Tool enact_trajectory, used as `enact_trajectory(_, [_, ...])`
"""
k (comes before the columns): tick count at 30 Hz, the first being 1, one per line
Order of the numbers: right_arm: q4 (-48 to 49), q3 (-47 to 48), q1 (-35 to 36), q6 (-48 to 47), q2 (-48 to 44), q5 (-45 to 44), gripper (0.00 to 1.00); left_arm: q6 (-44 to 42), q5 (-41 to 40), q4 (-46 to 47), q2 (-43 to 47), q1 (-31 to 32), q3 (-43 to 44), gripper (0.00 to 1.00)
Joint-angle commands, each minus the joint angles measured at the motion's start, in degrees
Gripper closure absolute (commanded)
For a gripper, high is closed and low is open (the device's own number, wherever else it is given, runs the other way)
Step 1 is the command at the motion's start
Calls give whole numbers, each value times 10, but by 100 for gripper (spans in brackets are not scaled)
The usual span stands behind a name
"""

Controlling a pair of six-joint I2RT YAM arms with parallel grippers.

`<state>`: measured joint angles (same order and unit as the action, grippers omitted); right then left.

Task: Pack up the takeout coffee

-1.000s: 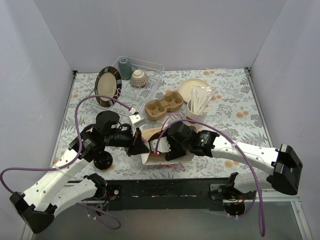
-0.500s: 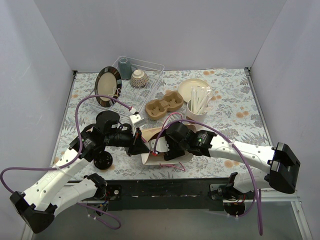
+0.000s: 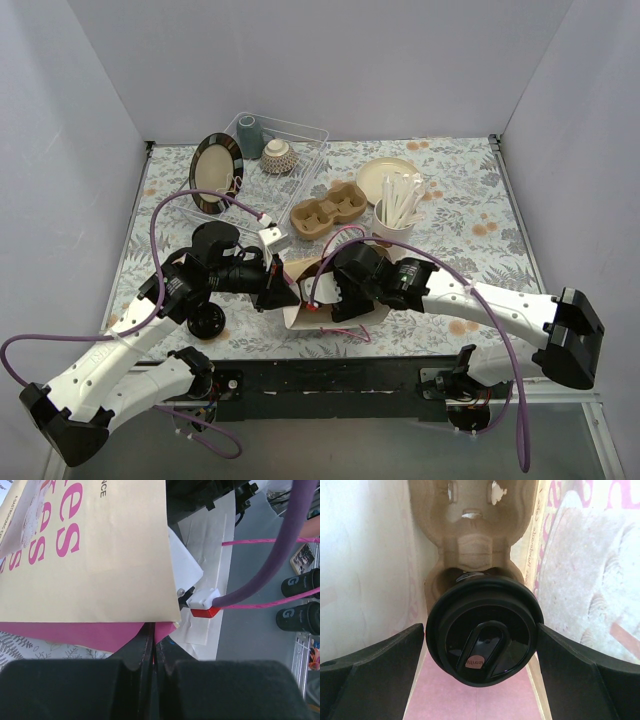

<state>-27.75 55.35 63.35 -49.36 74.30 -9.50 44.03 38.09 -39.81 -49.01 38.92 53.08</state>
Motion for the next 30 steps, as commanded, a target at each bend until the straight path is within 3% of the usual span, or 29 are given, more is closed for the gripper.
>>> enact_trajectory(1, [-25,32,-4,1,-23,-15,1,17,6,11,14,4,10,100])
enact_trajectory(12, [-57,48,-3,17,-40,7,1,48,-19,9,13,4,23,98])
enact_trajectory(22, [-65,58,-4,47,-35,40,1,62,-46,0,4,4,62,85])
enact_trajectory(30, [-63,77,-4,67,-24,14,2,63,-58,0,-5,4,74,77])
